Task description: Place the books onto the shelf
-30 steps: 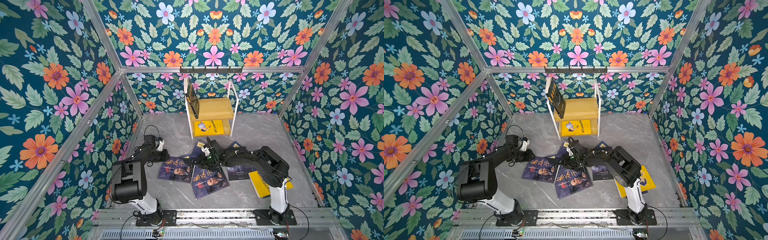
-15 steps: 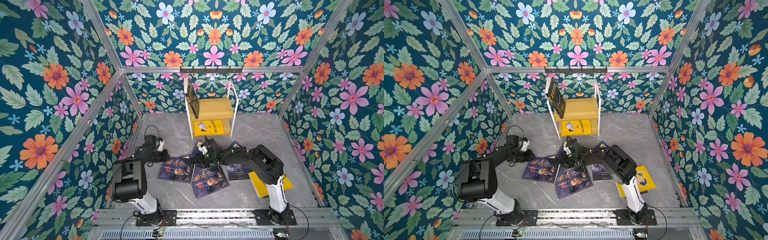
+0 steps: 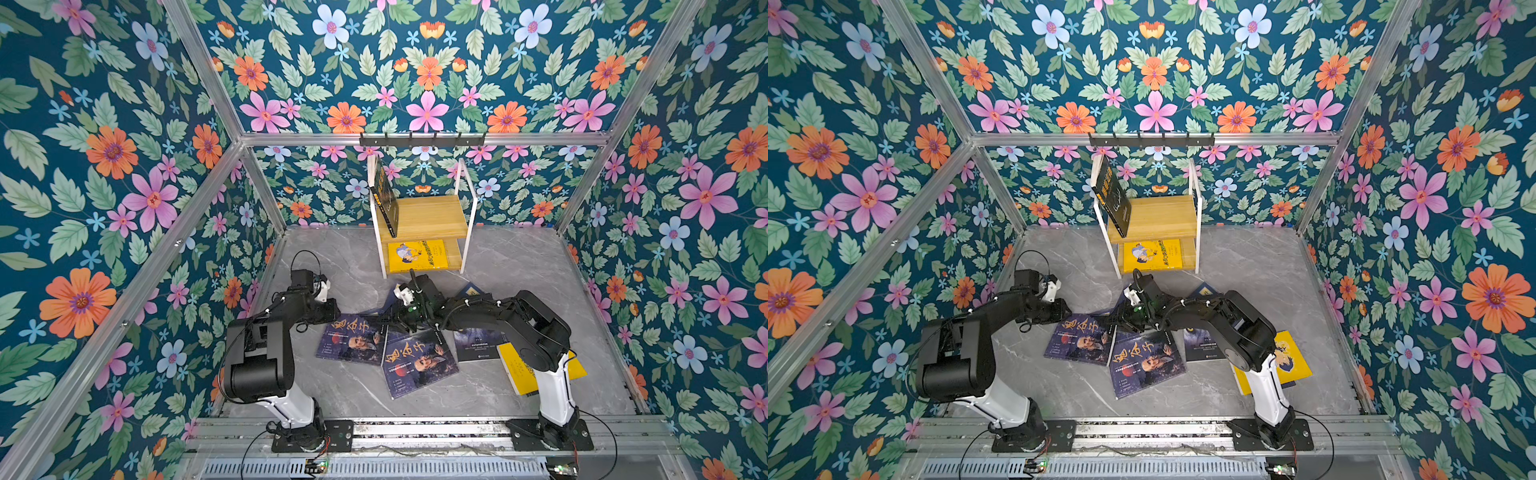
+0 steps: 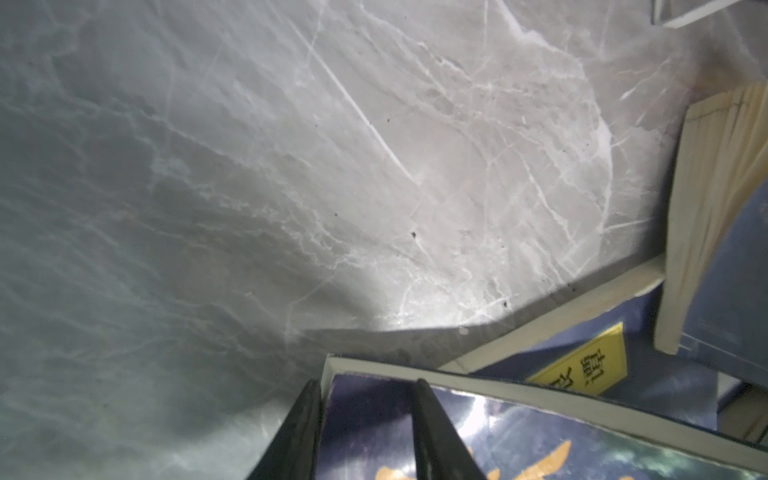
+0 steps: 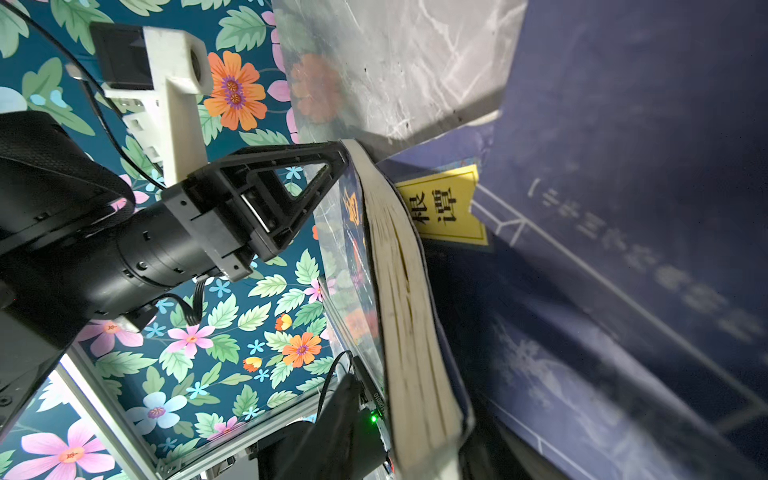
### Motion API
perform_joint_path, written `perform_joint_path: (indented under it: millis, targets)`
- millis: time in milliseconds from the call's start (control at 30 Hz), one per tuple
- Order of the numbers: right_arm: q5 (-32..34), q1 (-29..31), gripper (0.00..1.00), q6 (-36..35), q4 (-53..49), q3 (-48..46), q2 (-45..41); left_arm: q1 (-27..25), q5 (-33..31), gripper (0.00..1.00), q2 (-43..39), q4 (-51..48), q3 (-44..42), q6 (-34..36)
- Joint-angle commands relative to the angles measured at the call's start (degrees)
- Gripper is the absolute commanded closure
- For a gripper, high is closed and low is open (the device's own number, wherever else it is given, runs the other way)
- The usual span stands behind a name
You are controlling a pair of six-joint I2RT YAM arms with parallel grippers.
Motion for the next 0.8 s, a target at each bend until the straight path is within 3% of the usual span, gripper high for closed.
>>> perform_joint_path:
  millis: [0, 333, 567, 767]
  targets:
    - [-0.31, 0.12, 0.63, 0.62, 3.07, 0.90, -0.03, -0.14, 0.65, 0.64, 0.03, -1.00, -0.20, 0.30]
    - [-1.57, 0.91, 0.65, 1.14, 2.64, 5.22, 3.92, -0.33, 0.41, 0.64, -0.61, -1.02, -0.28, 0.21]
    - [-3.47, 1.09, 0.84, 2.02, 2.51, 9.13, 6.83, -0.58, 0.64, 0.63, -0.39, -1.32, 0.05, 0.54]
    - [-2.92, 0.62, 0.94, 0.01, 1.28, 7.74, 3.90, -0.59, -0.46, 0.45, -3.76, 0.34, 0.14, 0.44]
